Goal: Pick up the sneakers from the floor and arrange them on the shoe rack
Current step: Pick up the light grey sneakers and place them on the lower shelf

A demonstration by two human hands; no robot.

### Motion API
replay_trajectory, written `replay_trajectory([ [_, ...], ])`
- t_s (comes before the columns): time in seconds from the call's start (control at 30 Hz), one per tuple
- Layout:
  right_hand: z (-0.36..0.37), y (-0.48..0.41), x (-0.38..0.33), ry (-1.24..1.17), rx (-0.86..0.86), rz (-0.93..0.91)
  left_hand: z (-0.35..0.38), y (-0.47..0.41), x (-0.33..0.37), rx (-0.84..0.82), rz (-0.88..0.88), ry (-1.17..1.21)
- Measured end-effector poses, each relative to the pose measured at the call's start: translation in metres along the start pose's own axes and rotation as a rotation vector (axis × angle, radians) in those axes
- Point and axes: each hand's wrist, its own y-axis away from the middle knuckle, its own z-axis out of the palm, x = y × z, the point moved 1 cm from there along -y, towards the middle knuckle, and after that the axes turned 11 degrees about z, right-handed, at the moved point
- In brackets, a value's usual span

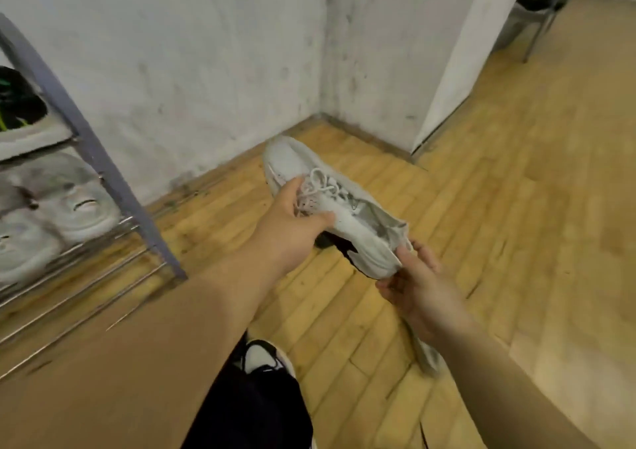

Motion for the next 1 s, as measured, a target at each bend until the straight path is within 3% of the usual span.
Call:
replay_trajectory([
  [0.23, -0.022, -0.014, 0.038, 0.200, -0.119, 0.200, 0.021, -0.032, -0.037, 0.029, -0.096, -0.121],
  [0.4, -0.124, -0.031, 0.084, 0.832, 0.156, 0.328, 0.050, -0.038, -0.044, -0.229, -0.004, -0.464],
  [0.53, -0.191, -0.019, 0.143, 1.074, 0.182, 0.508, 0.072, -0.038, -0.044, -0.399, 0.008, -0.559],
  [0.63, -0.199, -0.014, 0.185, 1.120, 0.112, 0.617, 0.074, -0.039, -0.049, -0.439, 0.031, -0.590],
  [0.73, -0.183, -0.019, 0.203, 1.136, 0.050, 0.579, 0.067, -0.038, -0.055, -0.434, 0.020, -0.597],
  [0.9, -0.156, -0.005, 0.237, 1.488, -0.312, 0.561, 0.046, -0.034, -0.068, -0.390, -0.014, -0.600],
  [1.0, -0.156, 0.013, 0.269, 1.681, -0.373, 0.558, 0.033, -0.030, -0.073, -0.371, -0.021, -0.621],
])
